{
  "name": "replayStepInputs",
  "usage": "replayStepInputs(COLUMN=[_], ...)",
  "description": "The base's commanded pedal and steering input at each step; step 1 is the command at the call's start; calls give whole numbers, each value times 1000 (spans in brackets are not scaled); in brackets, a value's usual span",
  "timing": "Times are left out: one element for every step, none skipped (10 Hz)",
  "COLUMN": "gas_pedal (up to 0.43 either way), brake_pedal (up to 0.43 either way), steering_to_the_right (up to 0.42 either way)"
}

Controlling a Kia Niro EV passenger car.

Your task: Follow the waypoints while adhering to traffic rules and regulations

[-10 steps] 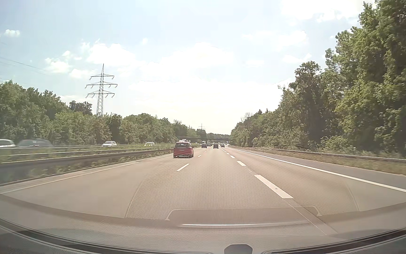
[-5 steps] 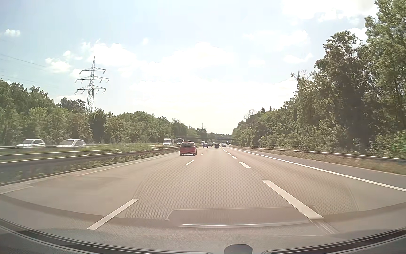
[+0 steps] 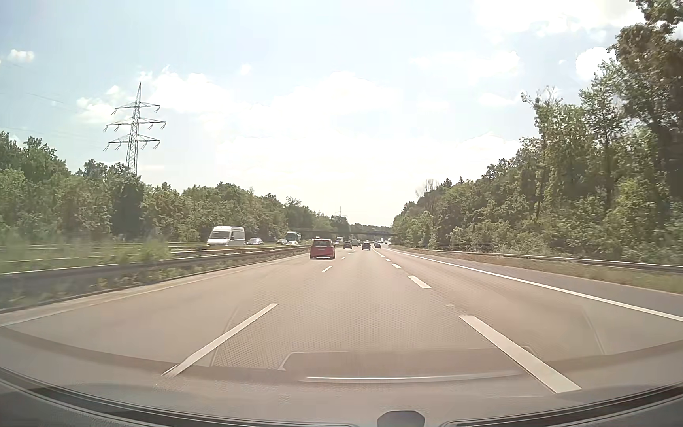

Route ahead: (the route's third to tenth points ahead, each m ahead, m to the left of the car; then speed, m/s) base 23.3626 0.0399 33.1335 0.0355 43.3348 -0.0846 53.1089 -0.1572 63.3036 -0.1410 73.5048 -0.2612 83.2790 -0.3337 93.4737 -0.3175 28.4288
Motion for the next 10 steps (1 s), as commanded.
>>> replayStepInputs(gas_pedal=[169, 169, 169, 169, 169, 169, 157, 157, 157, 157], brake_pedal=[30, 30, 30, 30, 30, 30, 30, 30, 30, 30], steering_to_the_right=[2, 1, 2, 2, 1, 2, 2, 2, 1, 1])
